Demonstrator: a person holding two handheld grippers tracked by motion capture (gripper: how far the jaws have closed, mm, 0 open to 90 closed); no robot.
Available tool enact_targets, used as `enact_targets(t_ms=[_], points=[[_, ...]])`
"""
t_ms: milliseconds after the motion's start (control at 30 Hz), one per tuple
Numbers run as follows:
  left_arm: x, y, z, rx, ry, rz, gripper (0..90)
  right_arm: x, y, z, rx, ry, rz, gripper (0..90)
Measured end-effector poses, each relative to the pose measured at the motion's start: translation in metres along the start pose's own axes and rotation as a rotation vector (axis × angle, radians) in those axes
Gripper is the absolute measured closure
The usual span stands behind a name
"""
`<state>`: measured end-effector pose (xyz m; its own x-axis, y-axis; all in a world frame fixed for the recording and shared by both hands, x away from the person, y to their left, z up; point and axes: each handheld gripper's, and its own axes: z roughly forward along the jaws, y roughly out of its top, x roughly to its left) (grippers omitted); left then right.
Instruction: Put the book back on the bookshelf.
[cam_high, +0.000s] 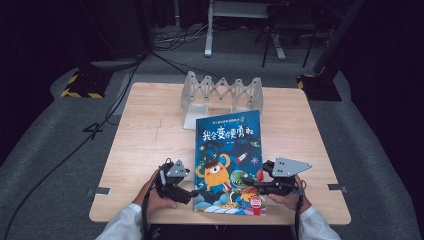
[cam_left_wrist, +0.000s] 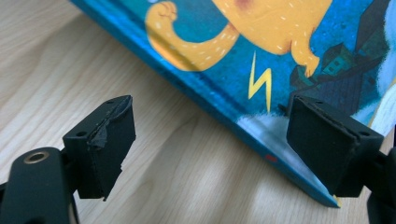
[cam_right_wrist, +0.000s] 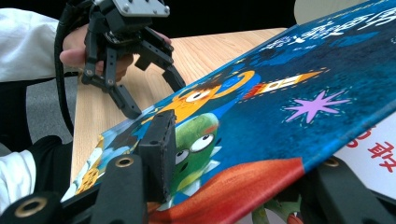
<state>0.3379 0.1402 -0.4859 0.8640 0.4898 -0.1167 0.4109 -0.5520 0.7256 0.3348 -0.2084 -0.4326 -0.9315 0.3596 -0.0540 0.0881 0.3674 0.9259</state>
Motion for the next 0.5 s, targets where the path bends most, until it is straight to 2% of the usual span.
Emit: enact_targets(t_ms=[100,133,167,200,400,500], points=[[0.002,0.002,0.002,-0.012,-0.023,0.001,14.1,0.001,0.001,-0.001,-0.005,-0.005,-0.017,51.1],[0.004,0.004,0.004,-0.016,-0.024,-0.015,11.1,0.001,0.0,-0.002,-0.009,-0.003,-0.021,51.1],[0.006,0.006,0.005,-0.034,-0.05,-0.035,11.1,0.002,0.0,-0.002,-0.012,-0.002,-0.025,51.1],[0.006,0.006,0.005,-0.034,-0.05,-0.035,11.5,0.002,0.0,-0.002,-0.012,-0.002,-0.025,51.1],[0.007,0.015,0.015,-0.058,-0.14,-0.028,6.6,0.004,0.001,-0.003,-0.022,-0.006,-0.054,51.1],[0.006,0.018,0.017,-0.058,-0.153,-0.025,4.8,0.006,0.002,-0.003,-0.028,-0.005,-0.074,51.1]])
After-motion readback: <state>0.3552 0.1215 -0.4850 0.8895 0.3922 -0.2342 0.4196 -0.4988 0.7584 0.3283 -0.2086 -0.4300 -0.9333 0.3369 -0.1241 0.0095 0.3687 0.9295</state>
